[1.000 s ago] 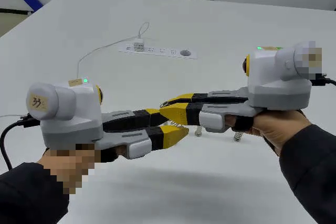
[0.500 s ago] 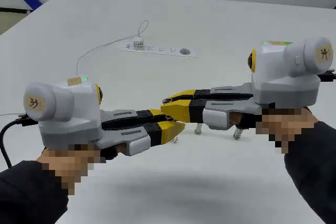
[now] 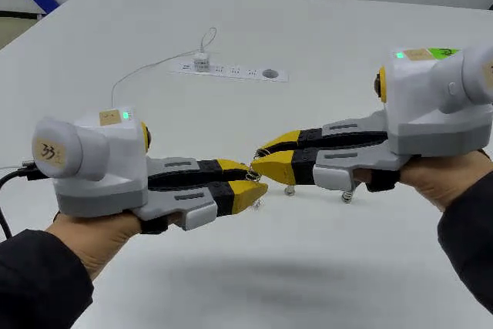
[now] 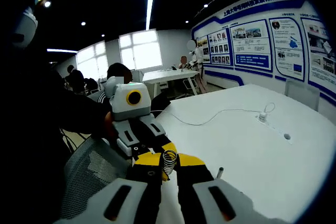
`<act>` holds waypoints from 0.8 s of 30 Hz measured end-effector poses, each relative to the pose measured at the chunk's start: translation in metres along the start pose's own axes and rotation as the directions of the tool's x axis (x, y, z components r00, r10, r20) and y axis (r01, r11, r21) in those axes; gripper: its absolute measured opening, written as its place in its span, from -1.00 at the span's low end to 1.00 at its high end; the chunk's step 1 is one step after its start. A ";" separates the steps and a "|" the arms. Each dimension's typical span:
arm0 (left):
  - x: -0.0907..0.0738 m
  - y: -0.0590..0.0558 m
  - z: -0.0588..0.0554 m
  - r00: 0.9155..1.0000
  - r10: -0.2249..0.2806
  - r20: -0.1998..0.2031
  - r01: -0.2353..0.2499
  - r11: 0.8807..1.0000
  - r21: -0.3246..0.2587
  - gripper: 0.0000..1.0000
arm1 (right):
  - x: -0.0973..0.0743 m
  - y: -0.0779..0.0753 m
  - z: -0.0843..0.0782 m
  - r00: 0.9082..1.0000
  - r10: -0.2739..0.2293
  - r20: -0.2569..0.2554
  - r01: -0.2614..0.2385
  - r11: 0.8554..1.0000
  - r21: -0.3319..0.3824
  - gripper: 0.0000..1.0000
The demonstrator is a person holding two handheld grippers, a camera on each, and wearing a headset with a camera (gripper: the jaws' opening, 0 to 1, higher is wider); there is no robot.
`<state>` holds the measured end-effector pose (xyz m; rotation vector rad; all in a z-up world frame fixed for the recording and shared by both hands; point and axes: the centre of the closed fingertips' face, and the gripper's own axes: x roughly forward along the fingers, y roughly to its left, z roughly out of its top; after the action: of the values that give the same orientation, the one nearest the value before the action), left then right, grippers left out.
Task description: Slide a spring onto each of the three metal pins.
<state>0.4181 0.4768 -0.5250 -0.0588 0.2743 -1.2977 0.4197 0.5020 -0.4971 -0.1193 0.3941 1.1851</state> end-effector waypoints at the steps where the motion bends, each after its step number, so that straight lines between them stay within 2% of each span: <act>1: 0.001 0.000 -0.001 1.000 0.002 -0.005 -0.002 1.000 0.004 -0.77 | 0.001 0.000 -0.001 1.000 -0.002 -0.008 0.002 1.000 -0.011 -0.78; 7: 0.001 0.002 -0.002 1.000 0.011 -0.006 -0.011 1.000 0.005 -0.72 | 0.000 -0.002 -0.001 1.000 -0.012 -0.008 0.011 1.000 -0.019 -0.78; 11: 0.000 0.004 -0.004 1.000 0.027 -0.015 -0.027 1.000 -0.003 -0.50 | -0.002 -0.005 -0.001 1.000 -0.024 -0.010 0.024 0.999 -0.023 -0.78; 15: -0.002 0.007 -0.006 0.999 0.041 -0.026 -0.041 0.999 0.005 -0.39 | -0.005 -0.013 -0.003 0.998 -0.049 -0.025 0.048 0.998 -0.035 -0.78; 21: -0.006 0.009 -0.016 0.995 0.065 -0.073 -0.061 0.997 0.053 -0.26 | -0.012 -0.030 -0.009 0.993 -0.110 -0.051 0.107 0.993 -0.058 -0.78; 24: -0.007 0.008 -0.020 0.993 0.071 -0.095 -0.063 0.995 0.080 -0.22 | -0.016 -0.044 -0.013 0.985 -0.160 -0.063 0.157 0.986 -0.059 -0.78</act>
<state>0.4196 0.4881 -0.5448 0.0787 0.3075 -1.2449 0.4520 0.4673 -0.5086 -0.2337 0.4050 1.0366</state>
